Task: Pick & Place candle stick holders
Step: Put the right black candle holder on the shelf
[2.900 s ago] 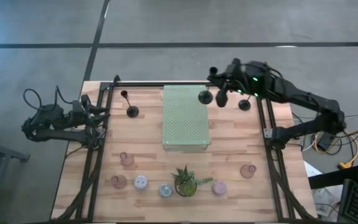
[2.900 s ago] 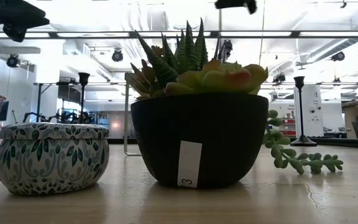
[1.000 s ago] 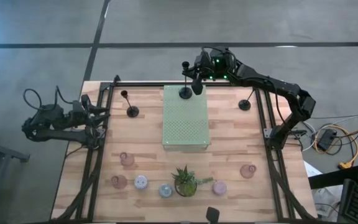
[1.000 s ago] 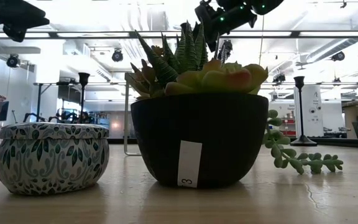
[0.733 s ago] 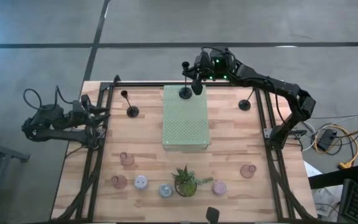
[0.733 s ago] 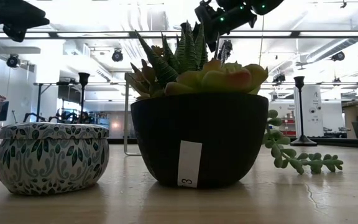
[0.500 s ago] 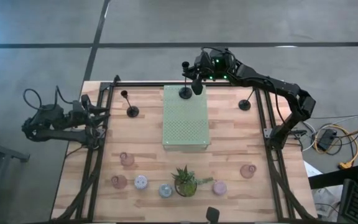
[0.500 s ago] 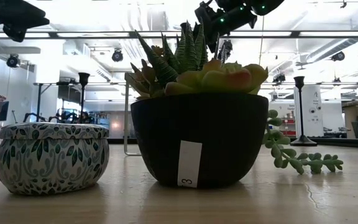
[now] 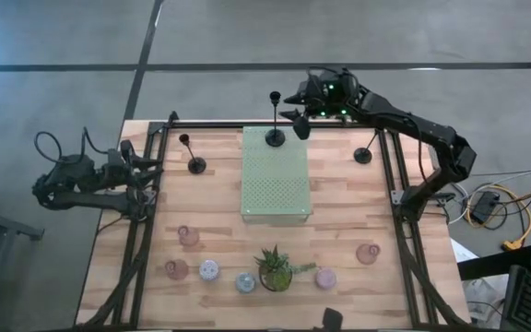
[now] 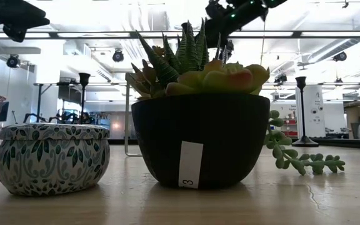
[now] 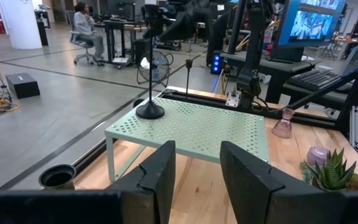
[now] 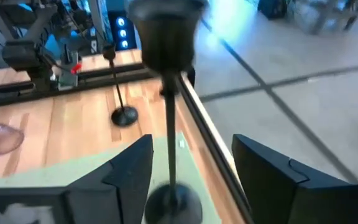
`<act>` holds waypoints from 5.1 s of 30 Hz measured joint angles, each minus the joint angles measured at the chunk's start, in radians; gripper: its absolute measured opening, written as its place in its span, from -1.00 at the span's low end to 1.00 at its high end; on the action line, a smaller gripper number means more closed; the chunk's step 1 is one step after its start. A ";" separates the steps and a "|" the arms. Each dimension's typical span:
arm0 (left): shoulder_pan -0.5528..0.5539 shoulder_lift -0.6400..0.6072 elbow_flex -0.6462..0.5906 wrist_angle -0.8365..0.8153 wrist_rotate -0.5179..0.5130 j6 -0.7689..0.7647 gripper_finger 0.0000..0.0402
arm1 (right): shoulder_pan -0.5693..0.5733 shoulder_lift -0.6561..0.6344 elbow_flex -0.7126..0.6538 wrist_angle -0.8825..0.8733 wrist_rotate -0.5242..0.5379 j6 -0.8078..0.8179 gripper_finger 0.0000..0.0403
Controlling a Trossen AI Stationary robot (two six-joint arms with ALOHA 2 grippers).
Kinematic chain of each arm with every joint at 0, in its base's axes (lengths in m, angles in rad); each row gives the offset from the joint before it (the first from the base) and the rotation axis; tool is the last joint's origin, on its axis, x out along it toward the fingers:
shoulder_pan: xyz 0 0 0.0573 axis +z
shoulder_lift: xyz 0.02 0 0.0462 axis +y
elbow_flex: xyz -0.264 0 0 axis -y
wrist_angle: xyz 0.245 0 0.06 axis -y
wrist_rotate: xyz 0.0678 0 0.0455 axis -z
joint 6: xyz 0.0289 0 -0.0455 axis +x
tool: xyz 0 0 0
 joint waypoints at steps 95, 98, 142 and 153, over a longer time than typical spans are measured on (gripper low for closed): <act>0.000 0.000 0.000 0.000 0.000 0.000 -0.35 | -0.021 -0.770 -0.961 -0.143 0.905 0.596 -0.96; 0.000 0.000 0.000 0.000 0.000 0.000 -0.35 | -0.021 -0.775 -0.936 -0.194 0.904 0.596 -0.96; 0.000 0.000 0.000 0.000 0.000 0.000 -0.35 | -0.136 -0.499 -0.912 -0.046 0.909 0.531 -0.47; 0.000 0.000 0.000 0.000 0.000 0.000 -0.35 | -0.135 -0.614 -0.759 -0.085 0.777 0.350 -0.95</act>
